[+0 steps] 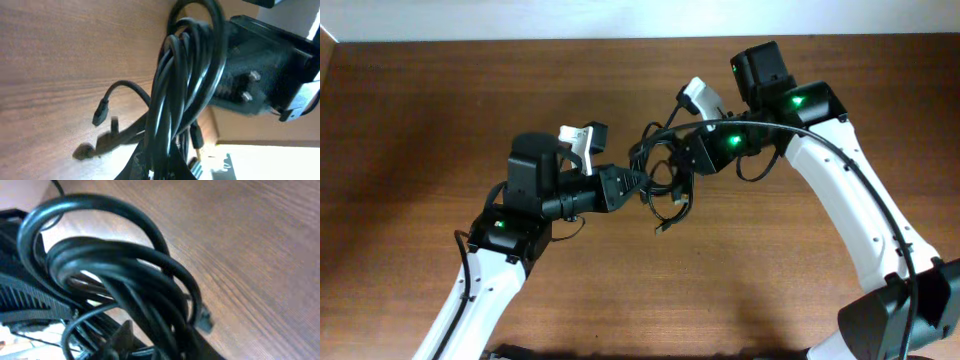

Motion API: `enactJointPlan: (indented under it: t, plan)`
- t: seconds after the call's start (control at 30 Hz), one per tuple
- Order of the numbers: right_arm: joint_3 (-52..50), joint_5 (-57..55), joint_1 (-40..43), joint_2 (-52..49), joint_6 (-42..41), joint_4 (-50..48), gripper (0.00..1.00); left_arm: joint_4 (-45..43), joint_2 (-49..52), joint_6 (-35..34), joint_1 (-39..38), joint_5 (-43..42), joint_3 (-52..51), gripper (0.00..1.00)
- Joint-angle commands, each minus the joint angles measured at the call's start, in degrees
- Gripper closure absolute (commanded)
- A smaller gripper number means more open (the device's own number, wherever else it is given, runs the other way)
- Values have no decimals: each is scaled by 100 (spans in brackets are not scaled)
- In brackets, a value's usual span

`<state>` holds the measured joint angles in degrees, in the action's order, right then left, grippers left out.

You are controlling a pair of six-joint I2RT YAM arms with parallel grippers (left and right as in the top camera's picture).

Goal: Untangle cables

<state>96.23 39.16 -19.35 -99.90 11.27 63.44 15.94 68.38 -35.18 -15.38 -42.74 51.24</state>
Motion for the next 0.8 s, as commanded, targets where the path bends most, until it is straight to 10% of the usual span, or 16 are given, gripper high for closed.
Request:
enactJointPlan:
  t: [0.0,0.17,0.4,0.77]
  plan:
    - [205,33,-76,284,33,-24,48,-20,13,1290,-22,83,109,100]
    - [529,-560,-79,601,55,24,43,319,11,1797,-11,144,109,100]
    - [531,-986,-90,1510,1414,756,45,361,13,3989,282,-2653,109,100]
    - [531,-358,-90,2041,2577,1759,60,256,13,4518,275,-3467,109,100]
